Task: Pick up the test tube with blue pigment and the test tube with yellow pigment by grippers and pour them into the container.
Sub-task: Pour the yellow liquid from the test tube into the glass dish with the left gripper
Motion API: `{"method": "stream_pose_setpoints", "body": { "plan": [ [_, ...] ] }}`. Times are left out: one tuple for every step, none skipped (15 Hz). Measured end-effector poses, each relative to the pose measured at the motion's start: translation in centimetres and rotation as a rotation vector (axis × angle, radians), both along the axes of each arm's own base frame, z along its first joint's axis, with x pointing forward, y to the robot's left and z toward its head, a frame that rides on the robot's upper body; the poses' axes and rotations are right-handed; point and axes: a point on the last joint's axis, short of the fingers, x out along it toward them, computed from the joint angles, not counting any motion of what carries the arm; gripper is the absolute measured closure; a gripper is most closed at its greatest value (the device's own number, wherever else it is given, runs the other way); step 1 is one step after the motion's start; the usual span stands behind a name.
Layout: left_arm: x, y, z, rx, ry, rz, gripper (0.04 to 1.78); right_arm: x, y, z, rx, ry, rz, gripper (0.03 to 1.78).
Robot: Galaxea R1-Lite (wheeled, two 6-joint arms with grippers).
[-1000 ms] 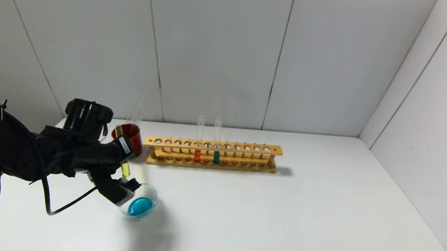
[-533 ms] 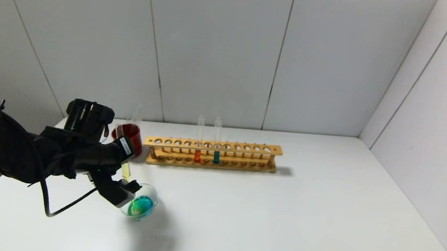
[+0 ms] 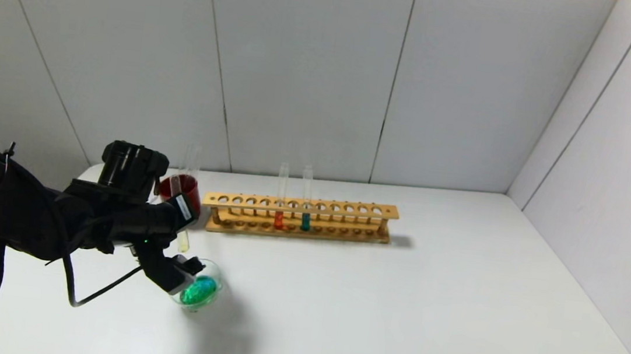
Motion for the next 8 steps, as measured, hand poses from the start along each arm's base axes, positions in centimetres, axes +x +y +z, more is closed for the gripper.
{"method": "stream_pose_setpoints", "body": {
  "plan": [
    [0.0, 0.0, 0.2, 0.009, -0.016, -0.009, 1.49, 0.0, 0.0, 0.0, 0.000, 0.000, 0.000, 0.06],
    [0.1, -0.1, 0.3, 0.012, -0.032, -0.016, 1.49, 0.0, 0.0, 0.0, 0.000, 0.000, 0.000, 0.06],
    [0.1, -0.1, 0.4, 0.017, -0.045, -0.020, 1.49, 0.0, 0.0, 0.0, 0.000, 0.000, 0.000, 0.06],
    [0.1, -0.1, 0.6, 0.034, -0.058, -0.028, 1.49, 0.0, 0.0, 0.0, 0.000, 0.000, 0.000, 0.06],
    [0.0, -0.2, 0.9, 0.062, -0.078, -0.038, 1.49, 0.0, 0.0, 0.0, 0.000, 0.000, 0.000, 0.06],
    [-0.1, -0.2, 1.2, 0.092, -0.098, -0.049, 1.49, 0.0, 0.0, 0.0, 0.000, 0.000, 0.000, 0.06],
    [-0.3, -0.2, 1.4, 0.103, -0.106, -0.057, 1.49, 0.0, 0.0, 0.0, 0.000, 0.000, 0.001, 0.06],
    [-0.5, -0.2, 1.5, 0.105, -0.111, -0.057, 1.49, 0.0, 0.0, 0.0, 0.000, 0.000, 0.001, 0.06]
  ]
}}
